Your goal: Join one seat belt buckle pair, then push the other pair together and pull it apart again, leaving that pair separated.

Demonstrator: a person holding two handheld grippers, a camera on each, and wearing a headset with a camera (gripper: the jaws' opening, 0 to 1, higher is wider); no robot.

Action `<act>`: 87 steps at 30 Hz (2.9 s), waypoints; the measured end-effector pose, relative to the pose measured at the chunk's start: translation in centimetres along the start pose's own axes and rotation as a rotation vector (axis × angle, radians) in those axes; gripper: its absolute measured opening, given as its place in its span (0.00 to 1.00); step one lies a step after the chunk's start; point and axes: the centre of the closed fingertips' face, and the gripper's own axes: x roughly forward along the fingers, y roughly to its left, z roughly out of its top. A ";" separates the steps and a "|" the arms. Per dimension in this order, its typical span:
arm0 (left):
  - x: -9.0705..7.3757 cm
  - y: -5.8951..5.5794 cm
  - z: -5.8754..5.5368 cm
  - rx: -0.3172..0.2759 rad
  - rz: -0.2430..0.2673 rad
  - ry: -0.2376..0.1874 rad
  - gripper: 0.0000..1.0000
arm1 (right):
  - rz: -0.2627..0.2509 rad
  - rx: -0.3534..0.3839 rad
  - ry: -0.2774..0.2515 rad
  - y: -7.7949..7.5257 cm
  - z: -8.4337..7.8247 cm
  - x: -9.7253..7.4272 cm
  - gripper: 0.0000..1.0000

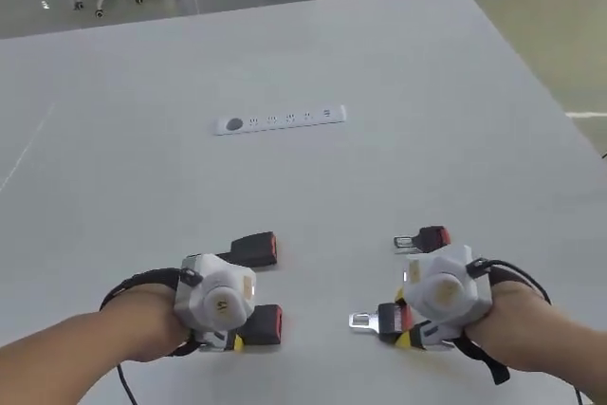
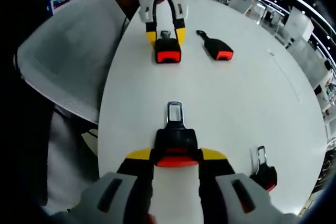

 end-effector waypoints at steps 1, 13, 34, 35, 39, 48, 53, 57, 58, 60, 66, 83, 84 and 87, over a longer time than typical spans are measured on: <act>0.0 0.0 0.0 -0.004 0.001 0.001 0.32 | 0.001 0.009 -0.012 0.0 0.6 0.3 0.32; 0.0 0.0 0.0 -0.004 0.002 0.007 0.32 | 0.012 -0.030 -0.044 0.6 5.0 2.8 0.32; 0.1 0.0 0.0 -0.010 -0.007 0.042 0.31 | 0.007 -0.040 -0.092 0.6 8.2 4.5 0.32; 0.0 -0.1 0.0 -0.011 -0.007 0.042 0.31 | 0.007 -0.035 -0.096 0.6 8.3 4.5 0.32; 0.0 -0.1 0.0 0.011 -0.012 0.027 0.31 | -0.001 -0.031 -0.092 0.8 8.7 4.8 0.32; 0.1 -0.1 -0.1 0.018 -0.024 -0.015 0.31 | 0.002 -0.043 -0.086 0.7 9.0 5.1 0.30; 0.1 -0.1 -0.1 -0.007 -0.019 -0.018 0.31 | -0.002 -0.046 -0.077 0.7 9.4 5.3 0.30; 0.1 -0.2 -0.1 -0.012 -0.013 -0.013 0.30 | -0.004 -0.051 -0.081 0.5 9.8 5.6 0.30; 0.1 -0.2 -0.1 -0.009 -0.012 -0.014 0.30 | -0.004 -0.069 -0.079 0.6 10.1 5.7 0.30; 0.1 -0.2 -0.1 -0.003 -0.012 -0.012 0.30 | -0.007 -0.074 -0.073 0.5 10.5 6.0 0.30; 0.1 -0.2 -0.1 0.000 -0.016 -0.006 0.30 | -0.004 -0.079 -0.072 0.4 10.6 6.0 0.29; -0.2 -0.2 -0.3 -0.024 -0.005 -0.031 0.30 | 0.000 -0.091 -0.073 0.2 10.3 6.0 0.29; -0.2 -0.2 -0.3 -0.027 -0.006 -0.032 0.30 | 0.004 -0.093 -0.076 0.3 10.3 5.9 0.29; -0.2 -0.1 -0.3 -0.036 -0.010 -0.038 0.30 | 0.012 -0.099 -0.078 0.4 10.2 5.9 0.29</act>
